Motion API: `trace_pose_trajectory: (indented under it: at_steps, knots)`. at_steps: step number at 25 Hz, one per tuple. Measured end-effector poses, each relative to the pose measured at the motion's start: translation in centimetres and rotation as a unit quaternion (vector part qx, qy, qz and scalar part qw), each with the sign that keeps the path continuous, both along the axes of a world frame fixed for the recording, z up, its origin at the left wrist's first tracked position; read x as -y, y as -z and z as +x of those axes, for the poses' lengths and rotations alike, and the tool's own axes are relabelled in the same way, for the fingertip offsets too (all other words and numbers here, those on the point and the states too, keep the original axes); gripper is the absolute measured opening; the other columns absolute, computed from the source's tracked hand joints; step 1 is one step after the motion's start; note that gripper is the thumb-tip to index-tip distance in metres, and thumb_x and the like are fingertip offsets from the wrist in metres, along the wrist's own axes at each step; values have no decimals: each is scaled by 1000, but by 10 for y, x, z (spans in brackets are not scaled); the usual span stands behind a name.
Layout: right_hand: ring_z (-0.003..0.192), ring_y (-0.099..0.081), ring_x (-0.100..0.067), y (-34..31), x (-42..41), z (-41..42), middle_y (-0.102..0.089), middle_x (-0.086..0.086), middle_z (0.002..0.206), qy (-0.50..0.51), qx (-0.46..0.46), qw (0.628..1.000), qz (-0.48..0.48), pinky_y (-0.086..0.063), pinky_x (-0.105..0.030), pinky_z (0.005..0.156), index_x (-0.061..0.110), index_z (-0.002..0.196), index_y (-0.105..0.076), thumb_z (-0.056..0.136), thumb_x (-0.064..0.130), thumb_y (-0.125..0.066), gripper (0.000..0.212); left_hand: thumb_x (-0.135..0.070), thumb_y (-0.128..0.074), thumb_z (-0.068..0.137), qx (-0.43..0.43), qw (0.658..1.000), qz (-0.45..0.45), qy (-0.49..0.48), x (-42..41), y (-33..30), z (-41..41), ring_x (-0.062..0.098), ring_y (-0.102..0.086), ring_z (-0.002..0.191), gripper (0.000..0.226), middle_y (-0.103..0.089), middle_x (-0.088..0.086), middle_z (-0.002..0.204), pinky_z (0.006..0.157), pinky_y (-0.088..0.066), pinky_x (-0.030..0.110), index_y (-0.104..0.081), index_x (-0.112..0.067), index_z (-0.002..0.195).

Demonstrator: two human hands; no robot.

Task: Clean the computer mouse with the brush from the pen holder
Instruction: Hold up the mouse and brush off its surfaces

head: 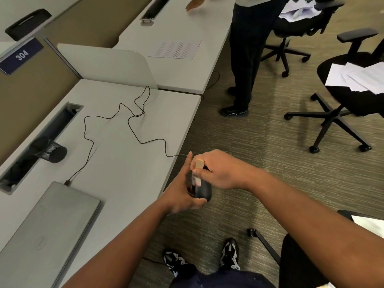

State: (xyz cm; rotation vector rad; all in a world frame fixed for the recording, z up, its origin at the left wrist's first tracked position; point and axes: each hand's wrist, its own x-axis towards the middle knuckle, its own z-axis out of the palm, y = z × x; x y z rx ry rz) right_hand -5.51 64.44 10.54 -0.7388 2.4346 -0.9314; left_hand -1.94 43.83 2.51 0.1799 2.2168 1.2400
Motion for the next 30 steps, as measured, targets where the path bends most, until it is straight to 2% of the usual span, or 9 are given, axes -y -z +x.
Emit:
trace_pose_trajectory:
  at_steps: [2,5,9,12,14,17,19,23,30]
  knots:
    - [80,-66,-7,3,-4,-2,-71,10,86,33,-9,998,-44,-55,-34,72,27,96,-69,104,35,-58,16,-18,-97,76,4,1000,0,-6,3,2,0,-5,-37,147,150,-27,-40,163,115,-52,34,19,-60,162]
    - [73,-71,-10,5,-13,-4,-76,1,82,77,90,977,-176,-55,-24,66,30,96,-75,98,28,-72,4,-17,-98,76,4,1000,10,-18,8,5,-1,-30,-42,122,156,-27,-65,138,90,-56,10,28,-65,156]
    - [67,-67,-16,8,-23,-5,-75,-9,78,55,180,960,-209,-55,-28,63,21,92,-79,93,22,-79,2,-12,-97,73,-17,998,24,-56,8,2,0,0,-64,121,163,-34,-16,162,91,-63,24,36,-71,146]
    - [69,-66,-15,14,-22,-2,-75,-8,79,66,176,966,-180,-57,-34,69,20,91,-79,95,22,-76,6,-17,-97,69,-47,996,29,-72,5,-2,2,23,-68,126,164,-37,-3,160,103,-62,42,39,-71,144]
    - [69,-66,-4,18,-22,-3,-74,7,76,95,119,977,-148,-57,-32,69,25,90,-77,97,26,-74,8,-15,-98,70,-56,995,21,-75,5,-2,1,29,-67,129,166,-36,-1,164,104,-61,44,39,-72,143]
    - [72,-61,6,25,-19,0,-68,28,77,158,-15,978,-135,-44,-16,65,31,92,-74,101,30,-67,12,-15,-99,70,-55,995,25,-81,7,1,1,37,-69,122,165,-35,-3,164,87,-65,33,38,-74,142]
    - [73,-65,2,31,-20,5,-70,24,78,204,-40,964,-167,-48,-18,62,28,97,-73,105,32,-61,15,-17,-99,68,-51,994,38,-84,8,2,2,35,-72,115,164,-36,-6,161,78,-63,27,35,-75,143]
    - [85,-73,-17,44,-16,16,-74,5,86,220,2,966,-138,-60,-49,80,25,112,-72,107,40,-54,24,-23,-100,65,-53,992,57,-95,9,2,3,30,-74,111,162,-39,-12,154,76,-63,24,32,-77,144]
    - [110,-68,-14,53,-4,30,-73,8,115,233,79,953,-175,-58,-45,97,23,132,-68,108,31,-57,28,-25,-100,65,-43,992,67,-102,6,1,4,19,-76,109,161,-40,-23,149,78,-63,25,29,-75,147]
